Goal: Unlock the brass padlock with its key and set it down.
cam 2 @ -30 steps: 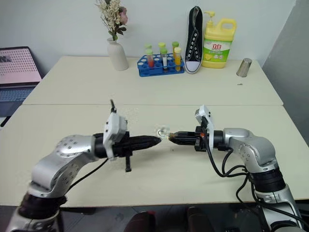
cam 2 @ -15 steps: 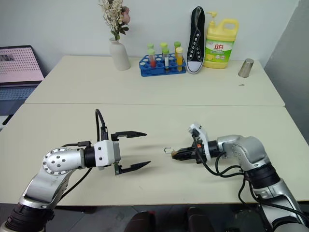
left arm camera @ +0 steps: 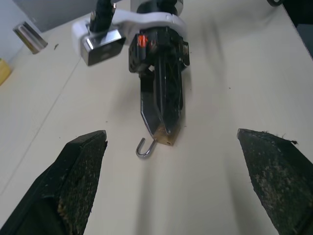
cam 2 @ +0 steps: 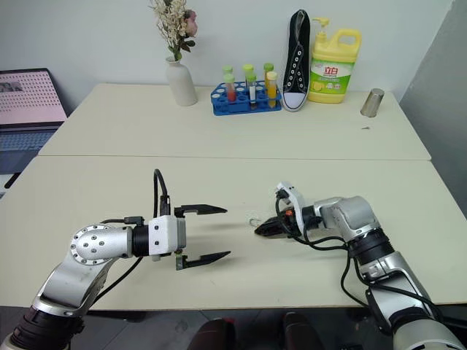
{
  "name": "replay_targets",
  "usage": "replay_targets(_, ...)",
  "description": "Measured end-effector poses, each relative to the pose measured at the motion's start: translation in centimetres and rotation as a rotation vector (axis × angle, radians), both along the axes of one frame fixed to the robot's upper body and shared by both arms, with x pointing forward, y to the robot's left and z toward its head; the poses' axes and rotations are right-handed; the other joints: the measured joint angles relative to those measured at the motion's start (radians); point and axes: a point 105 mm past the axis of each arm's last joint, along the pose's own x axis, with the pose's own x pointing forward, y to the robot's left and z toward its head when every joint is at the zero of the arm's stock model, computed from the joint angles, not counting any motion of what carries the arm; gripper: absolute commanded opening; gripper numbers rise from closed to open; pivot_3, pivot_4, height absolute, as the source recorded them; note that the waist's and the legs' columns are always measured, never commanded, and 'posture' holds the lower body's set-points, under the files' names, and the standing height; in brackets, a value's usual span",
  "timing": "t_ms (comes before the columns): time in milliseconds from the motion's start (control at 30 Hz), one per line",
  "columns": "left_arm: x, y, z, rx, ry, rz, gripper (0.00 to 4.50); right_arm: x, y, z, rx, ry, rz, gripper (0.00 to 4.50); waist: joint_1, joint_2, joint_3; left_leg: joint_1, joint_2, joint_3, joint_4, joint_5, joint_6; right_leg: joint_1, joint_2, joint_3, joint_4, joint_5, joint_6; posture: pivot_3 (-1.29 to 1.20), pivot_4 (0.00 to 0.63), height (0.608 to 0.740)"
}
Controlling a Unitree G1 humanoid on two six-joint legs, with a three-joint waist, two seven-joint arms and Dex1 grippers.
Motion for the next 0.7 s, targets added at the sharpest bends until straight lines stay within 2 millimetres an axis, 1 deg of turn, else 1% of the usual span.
replay_targets(133,-0.4,0.9,-1.4,0.016,0.112,0.047,4.50,0.4,-2.4,0.5,-0.067,-0.156,0.025,4.39,0.001,0.000,0.000,0.000,0.000,-0.001,0.000,0.000,0.000,0.000,0.000,-0.001,0.000,0.000,0.000,0.00,0.150,0.740)
replay_targets(167,-0.5,1.3,-1.8,0.029,0.142,0.073,4.50,0.1,-3.4,0.6,-0.092,-0.210,0.046,4.46,0.002,0.000,0.000,0.000,0.000,-0.001,0.000,0.000,0.000,0.000,0.000,-0.001,-0.001,0.000,0.000,0.00,0.150,0.740)
replay_targets(200,-0.5,1.6,-1.9,0.037,0.157,0.088,4.50,-0.1,-3.9,0.5,-0.106,-0.238,0.057,4.46,0.001,0.000,0.000,0.000,0.000,-0.001,0.000,0.000,0.000,0.000,0.000,-0.001,-0.001,0.000,0.000,0.00,0.150,0.740)
replay_targets(267,-0.6,1.6,-1.9,0.040,0.179,0.108,4.50,-0.5,-4.3,0.7,-0.107,-0.295,0.074,4.46,0.000,0.000,0.000,0.000,0.000,0.000,0.000,0.000,0.000,0.000,0.000,0.000,0.000,-0.001,0.001,0.00,0.150,0.740)
replay_targets(400,-0.6,1.9,-1.6,0.049,0.199,0.136,4.50,-1.5,-4.6,2.5,-0.064,-0.405,0.107,4.46,-0.003,0.000,0.000,0.000,0.001,-0.001,0.000,0.000,0.000,0.000,0.000,-0.001,0.000,-0.002,0.003,0.00,0.150,0.740)
replay_targets(467,-0.6,2.4,-1.5,0.048,0.210,0.154,4.50,-2.3,-5.3,3.7,-0.064,-0.474,0.127,4.46,0.000,0.000,0.000,0.000,0.001,-0.001,0.000,0.000,0.000,0.000,0.000,-0.001,0.000,-0.002,0.003,0.00,0.150,0.740)
replay_targets(533,-0.7,2.5,-1.5,0.044,0.225,0.154,4.50,-2.6,-5.7,4.4,-0.061,-0.517,0.132,4.46,0.000,0.000,0.000,0.001,0.000,0.000,0.000,0.000,0.000,0.000,0.000,0.000,0.000,-0.002,0.003,0.00,0.150,0.740)
replay_targets(600,-0.8,2.5,-1.4,0.039,0.235,0.143,4.50,-2.9,-5.8,4.5,-0.059,-0.539,0.151,4.46,0.000,0.000,0.000,0.001,0.000,0.000,0.000,0.000,0.000,0.000,0.000,0.000,0.000,-0.002,0.003,0.00,0.150,0.740)
replay_targets(700,-0.8,2.6,-1.2,0.027,0.237,0.142,4.50,-3.5,-6.2,4.0,-0.072,-0.544,0.177,4.46,0.000,0.000,0.000,0.001,0.000,0.000,0.000,0.000,0.000,0.000,0.000,0.000,0.000,-0.002,0.003,0.00,0.150,0.740)
